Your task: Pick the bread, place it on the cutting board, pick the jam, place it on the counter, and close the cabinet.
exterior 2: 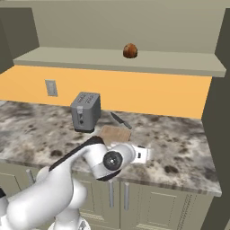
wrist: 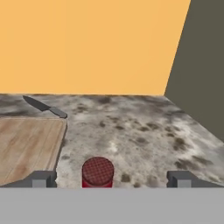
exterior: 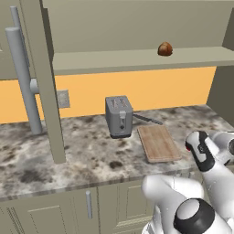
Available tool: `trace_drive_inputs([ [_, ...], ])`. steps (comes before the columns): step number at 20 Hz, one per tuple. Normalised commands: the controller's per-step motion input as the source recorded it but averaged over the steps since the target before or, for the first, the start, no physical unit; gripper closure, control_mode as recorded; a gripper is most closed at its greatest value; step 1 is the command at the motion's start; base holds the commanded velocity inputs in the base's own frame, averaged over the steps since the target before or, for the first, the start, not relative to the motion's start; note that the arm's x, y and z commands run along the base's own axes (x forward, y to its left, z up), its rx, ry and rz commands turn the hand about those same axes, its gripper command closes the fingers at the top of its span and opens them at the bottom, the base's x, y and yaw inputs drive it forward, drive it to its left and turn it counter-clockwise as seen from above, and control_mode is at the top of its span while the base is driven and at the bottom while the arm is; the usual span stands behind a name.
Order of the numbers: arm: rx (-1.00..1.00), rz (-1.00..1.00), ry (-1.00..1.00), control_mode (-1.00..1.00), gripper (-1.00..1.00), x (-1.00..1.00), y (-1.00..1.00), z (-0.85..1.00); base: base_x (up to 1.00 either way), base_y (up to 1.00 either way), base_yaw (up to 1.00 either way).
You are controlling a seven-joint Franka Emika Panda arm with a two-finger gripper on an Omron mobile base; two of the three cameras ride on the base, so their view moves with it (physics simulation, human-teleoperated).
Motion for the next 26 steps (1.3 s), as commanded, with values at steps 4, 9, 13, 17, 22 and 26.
trace_drive_inputs([
  [4,0.01,0.0,0.01,-1.0,-1.0,-0.29,0.01,0.39,0.0,0.0,0.0],
  [9,0.02,0.0,0.03,-1.0,-1.0,-0.26,0.05,0.42,0.0,0.0,0.0],
  [13,0.0,0.0,0.01,-1.0,-1.0,-0.23,0.08,0.38,0.0,0.0,0.0],
  [17,0.01,0.02,0.0,-1.0,-1.0,-0.33,0.09,0.45,0.0,0.0,0.0],
  [22,0.0,0.03,0.0,-1.0,-1.0,-0.36,0.15,0.47,0.0,0.0,0.0],
  [26,0.01,0.06,0.0,-1.0,-1.0,-0.36,0.21,0.47,0.0,0.0,0.0],
])
